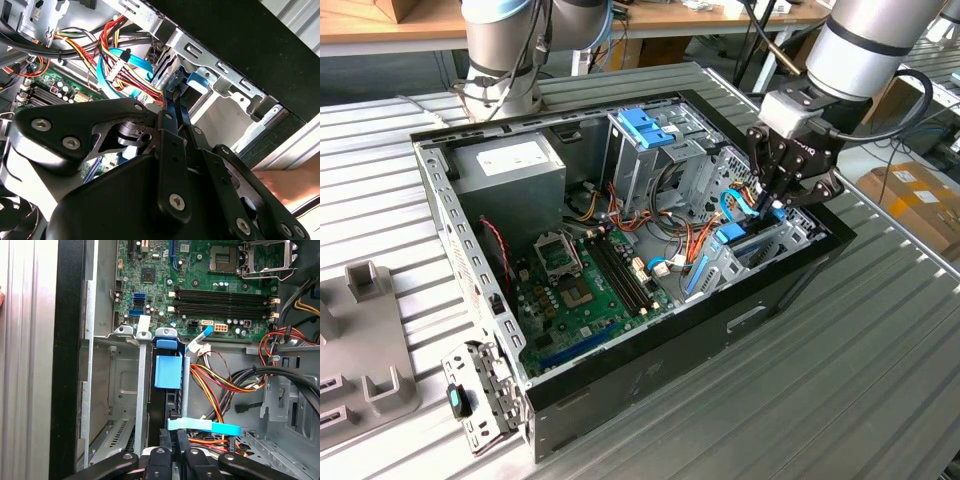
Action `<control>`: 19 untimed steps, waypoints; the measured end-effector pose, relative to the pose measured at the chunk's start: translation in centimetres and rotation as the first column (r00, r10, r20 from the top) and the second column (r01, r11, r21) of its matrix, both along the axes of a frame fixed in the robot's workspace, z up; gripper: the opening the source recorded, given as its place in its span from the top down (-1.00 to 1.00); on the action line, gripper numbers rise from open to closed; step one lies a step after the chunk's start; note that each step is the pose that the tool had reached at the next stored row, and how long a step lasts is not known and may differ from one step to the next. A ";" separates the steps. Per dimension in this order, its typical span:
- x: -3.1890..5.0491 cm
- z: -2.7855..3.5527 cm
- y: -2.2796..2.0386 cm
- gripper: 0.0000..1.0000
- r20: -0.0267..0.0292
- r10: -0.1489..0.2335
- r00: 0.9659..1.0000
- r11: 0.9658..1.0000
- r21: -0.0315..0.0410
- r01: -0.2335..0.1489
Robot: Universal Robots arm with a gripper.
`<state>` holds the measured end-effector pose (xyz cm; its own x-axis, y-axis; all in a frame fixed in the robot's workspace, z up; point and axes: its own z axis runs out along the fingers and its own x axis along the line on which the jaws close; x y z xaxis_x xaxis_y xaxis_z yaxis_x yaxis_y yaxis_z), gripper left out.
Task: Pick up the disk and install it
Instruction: 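Insert the second disk wire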
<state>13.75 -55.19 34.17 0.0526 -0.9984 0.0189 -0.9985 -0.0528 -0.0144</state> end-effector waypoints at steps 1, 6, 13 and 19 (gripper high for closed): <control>0.00 -0.01 0.00 0.67 0.000 0.000 1.000 1.000 0.000 0.000; 0.00 -0.05 0.00 0.67 0.000 0.000 1.000 1.000 0.000 0.000; 0.00 -0.16 0.00 0.67 0.000 0.000 1.000 1.000 0.001 0.000; 0.00 0.06 0.00 0.40 0.000 0.000 1.000 1.000 0.000 0.000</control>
<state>13.76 -55.19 34.23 0.0526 -0.9984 0.0191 -0.9985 -0.0529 -0.0144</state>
